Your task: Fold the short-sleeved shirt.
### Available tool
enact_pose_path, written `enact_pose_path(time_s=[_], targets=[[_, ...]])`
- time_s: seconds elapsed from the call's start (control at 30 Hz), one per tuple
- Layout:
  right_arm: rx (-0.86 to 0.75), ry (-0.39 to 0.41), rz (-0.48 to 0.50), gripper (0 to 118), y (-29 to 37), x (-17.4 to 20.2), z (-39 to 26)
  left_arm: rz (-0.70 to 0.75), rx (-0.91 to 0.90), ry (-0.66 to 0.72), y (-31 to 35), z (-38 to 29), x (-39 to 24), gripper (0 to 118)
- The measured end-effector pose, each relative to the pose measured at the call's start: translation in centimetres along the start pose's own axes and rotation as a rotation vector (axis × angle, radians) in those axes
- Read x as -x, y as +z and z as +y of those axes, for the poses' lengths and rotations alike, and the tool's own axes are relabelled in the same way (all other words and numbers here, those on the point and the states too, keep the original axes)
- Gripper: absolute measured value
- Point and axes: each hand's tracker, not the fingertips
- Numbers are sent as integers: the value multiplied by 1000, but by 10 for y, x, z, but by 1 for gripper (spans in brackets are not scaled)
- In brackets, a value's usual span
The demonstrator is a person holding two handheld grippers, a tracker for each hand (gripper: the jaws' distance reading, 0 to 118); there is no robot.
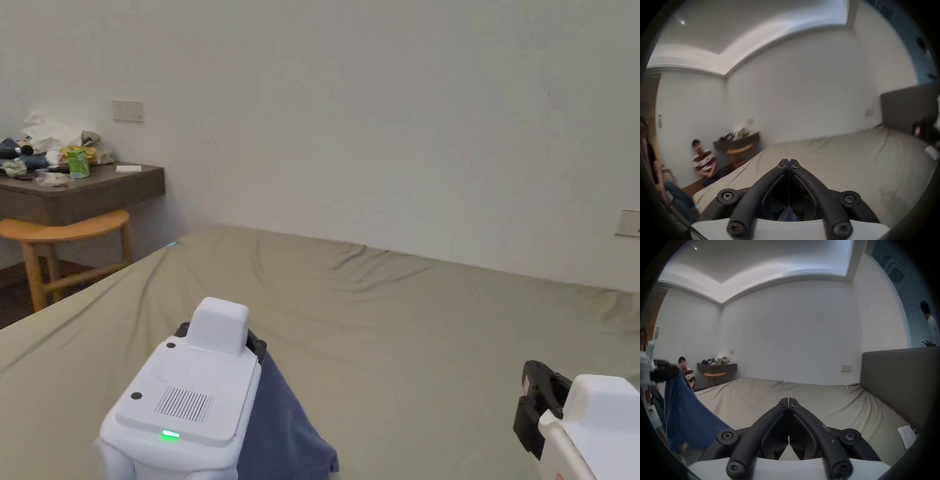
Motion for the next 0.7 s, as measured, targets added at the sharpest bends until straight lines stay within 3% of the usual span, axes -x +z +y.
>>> enact_pose_path(time_s=[0.23, 0.4, 0.5, 0.7], targets=[[-98, 5, -180, 0, 60, -77, 21, -359, -212, 38, 42, 62, -107, 0], [-92, 3, -282, 0, 91, -121, 15, -613, -197, 114, 59, 55, -177, 0], [-69, -9, -329, 0, 104, -142, 3, -671, -110, 43, 55, 27, -228, 0], [10, -33, -380, 0, 117, -163, -31, -805, 339, -78, 38, -89, -334, 0]])
